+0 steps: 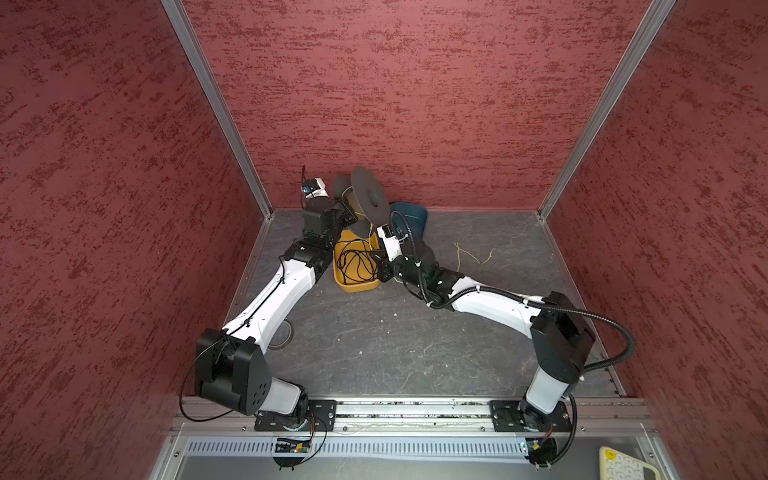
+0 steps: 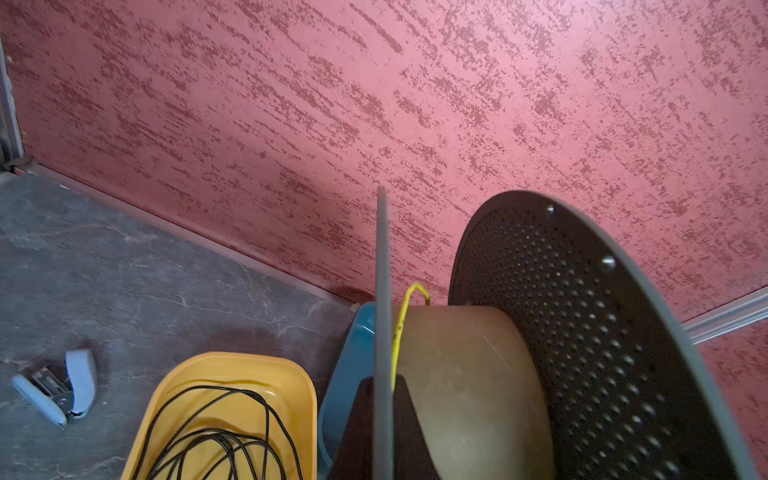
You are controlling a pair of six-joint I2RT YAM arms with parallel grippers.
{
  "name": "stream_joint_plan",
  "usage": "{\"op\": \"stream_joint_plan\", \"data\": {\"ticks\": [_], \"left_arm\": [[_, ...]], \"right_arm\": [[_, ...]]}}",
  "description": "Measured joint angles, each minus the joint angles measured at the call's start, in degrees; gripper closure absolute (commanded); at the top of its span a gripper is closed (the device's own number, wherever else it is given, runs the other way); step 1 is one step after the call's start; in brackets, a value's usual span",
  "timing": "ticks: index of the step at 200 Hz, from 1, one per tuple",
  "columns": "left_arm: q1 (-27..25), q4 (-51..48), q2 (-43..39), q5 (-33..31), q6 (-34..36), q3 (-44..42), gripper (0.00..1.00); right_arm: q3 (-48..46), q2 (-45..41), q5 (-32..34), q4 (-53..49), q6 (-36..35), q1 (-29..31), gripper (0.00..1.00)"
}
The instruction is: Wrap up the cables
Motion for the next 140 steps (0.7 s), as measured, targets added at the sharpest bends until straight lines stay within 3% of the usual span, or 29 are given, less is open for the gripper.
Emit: {"op": "stream_joint_plan", "data": {"ticks": [63,87,140], "left_arm": [[-7.3,-2.1,2.8,-10.6,14.1,3.2,1.00],[-8.2,-4.3,3.4,-12.1,17.7,5.0,1.00],[-8.6,-13.1,4.2,-11.9,21.5,9.9,1.00]], "right_arm": [[9.6,-0.6,-0.3,-10.8,-1.1,0.3,1.00],[10.3,-1.6,1.0,-15.4,-3.4,0.3,1.00],[21.4,-1.6,8.0,-31.6,-13.9,0.7,1.00]]}}
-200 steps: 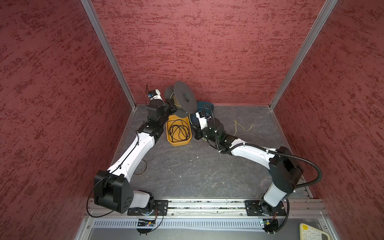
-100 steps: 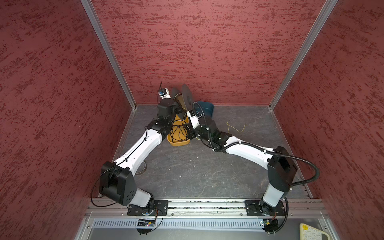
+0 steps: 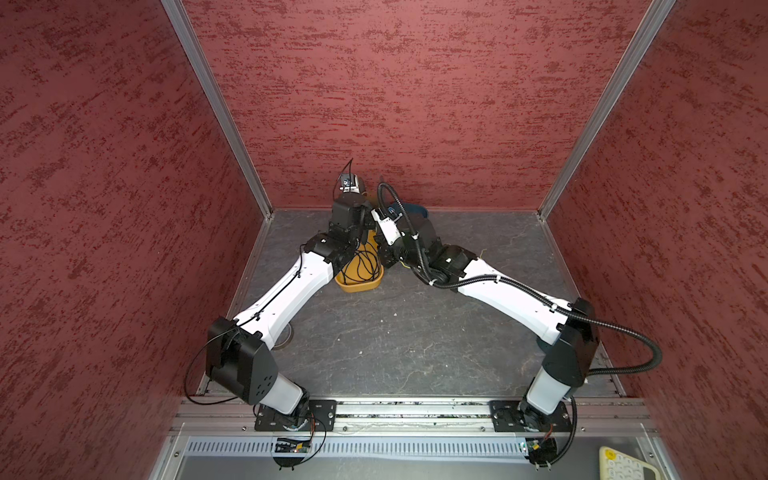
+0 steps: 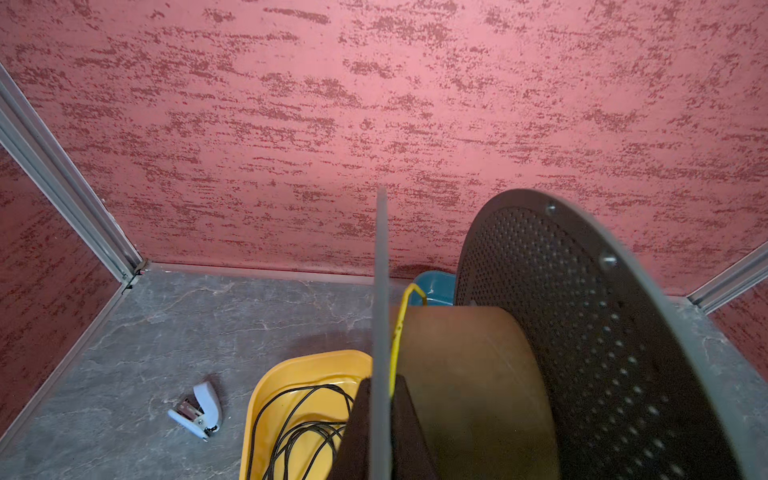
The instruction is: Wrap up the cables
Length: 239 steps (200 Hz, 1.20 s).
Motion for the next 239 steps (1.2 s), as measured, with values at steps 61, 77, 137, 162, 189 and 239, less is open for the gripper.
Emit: {"op": "stream_joint_plan", "data": {"ticks": [61,77,137,162,189,239], "left_arm": [[0.0,-7.2,0.4,2.1,1.2,1.6,1.00],[0.1,-8.4,0.8,3.1,1.2,2.0,1.00],[0.1,-12.7,1.0,8.0,0.3,4.4,1.00],[0.2,-14.8,1.0,9.5,0.2,6.1,1.00],[0.2,-17.0,1.0,11.2,0.2,7.5,1.00],[0.2,-21.0,1.0,12.9,0.2,7.5,1.00]], "right_arm": [[-0.7,-0.3,9.4,-3.2,-11.8,1.4,1.00],[-3.0,-1.0,11.3,-1.8,-14.6,1.3,1.00],[-13.0,-5.2,12.2,9.1,-20.3,0.9,0.86],[-17.6,-7.7,12.0,14.6,-21.6,0.1,0.77],[-22.3,-9.6,11.9,18.8,-22.7,-1.4,0.73],[-24.9,-10.4,12.1,22.2,-24.2,-4.2,0.64]]}}
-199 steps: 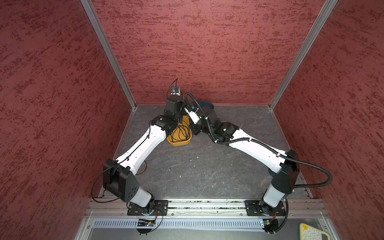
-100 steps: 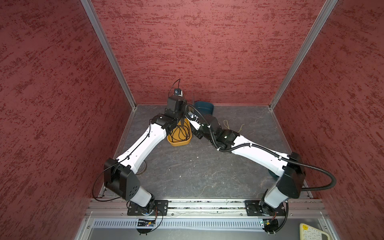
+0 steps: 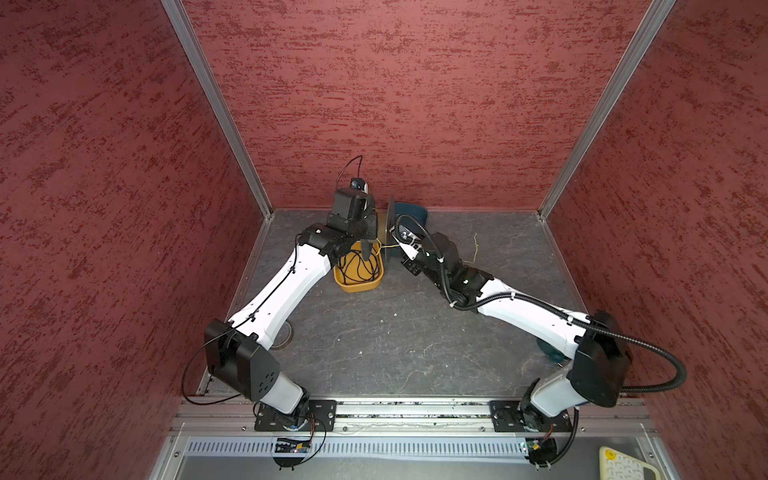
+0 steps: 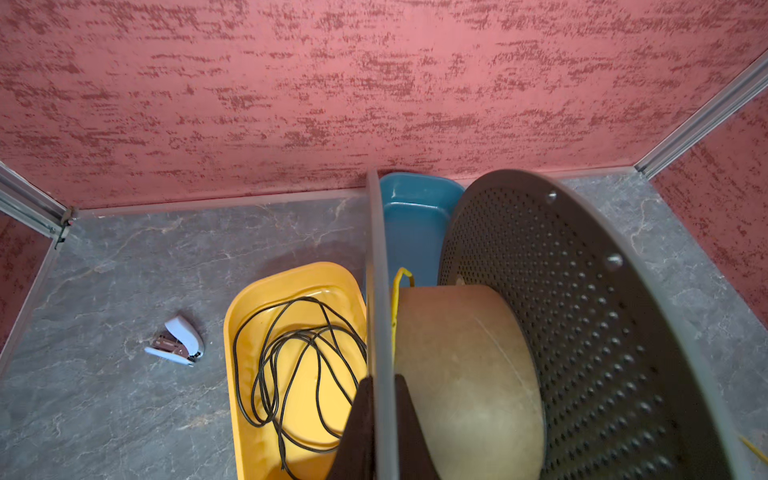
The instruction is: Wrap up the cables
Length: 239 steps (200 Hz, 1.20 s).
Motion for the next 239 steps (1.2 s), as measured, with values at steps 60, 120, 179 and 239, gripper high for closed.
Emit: {"op": "stream_joint_plan", "data": {"ticks": [60,120,179,239], "left_arm": [[-0.1,-0.3,-0.1,0.9,0.1,-0.2,1.00],[0.0,-0.9,-0.9,1.7,1.0,-1.9,1.00],[0.2,-2.4,-1.6,2.9,1.7,-2.6,1.00],[0.2,-2.6,-2.2,3.4,1.6,-2.7,1.00]], "right_arm": [[-1.9,-2.5,-1.0,0.3,1.4,-2.3,0.63],[-1.9,-5.6,-7.6,-2.4,6.9,-8.0,0.65],[-5.0,-7.2,-13.4,-1.6,11.7,-11.4,0.77],[-5.0,-7.2,-17.6,-0.6,12.9,-11.4,0.70]]}}
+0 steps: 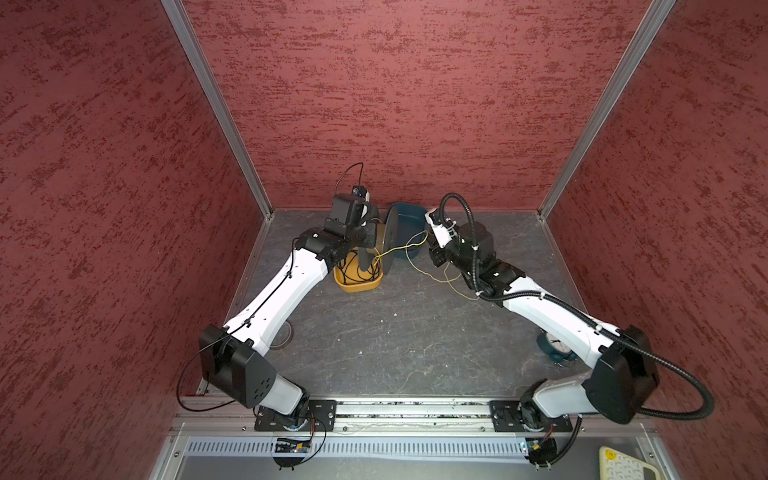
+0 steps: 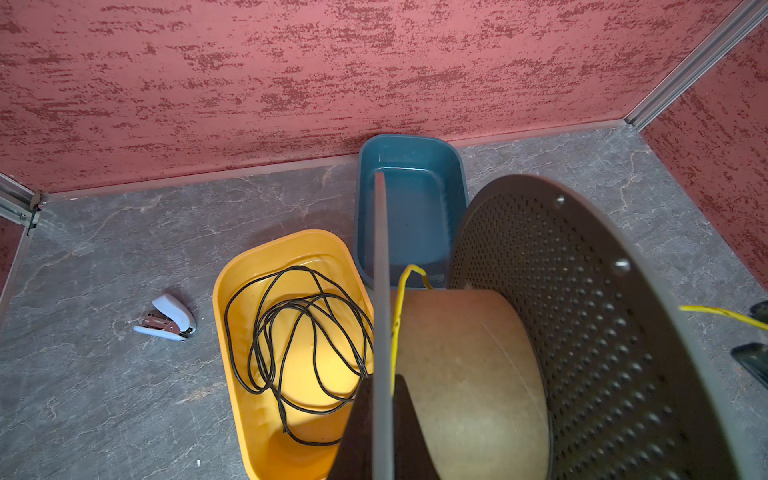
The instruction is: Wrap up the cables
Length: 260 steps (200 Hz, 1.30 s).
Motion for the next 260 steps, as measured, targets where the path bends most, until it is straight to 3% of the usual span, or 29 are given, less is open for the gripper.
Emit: {"op": "stream_joint_plan", "data": {"ticks": [55,110,124,163,260], "left_arm": [[0.0,-0.2,0.0,1.1,0.0,0.0,1.00],[-0.1,-1.2,0.0,2.5,-0.1,0.0,1.00],[-0.3,-1.4,0.0,2.7,0.0,0.0,1.00],[-1.4,-1.1,0.0,2.6,0.7,-0.2,1.00],[-6.4,7.1,-7.1,-0.5,9.4,-9.0,1.00]], "right_arm": [[-0.1,0.0,-2.9,1.5,1.2,0.0,0.70],[-0.2,0.1,-3.1,2.9,2.6,0.0,0.90],[-0.2,0.2,-3.3,2.9,3.0,-0.2,1.00],[0.9,1.5,-4.5,1.3,4.9,-1.4,1.00],[26.3,16.8,-8.8,-18.8,12.0,-9.9,1.00]]}}
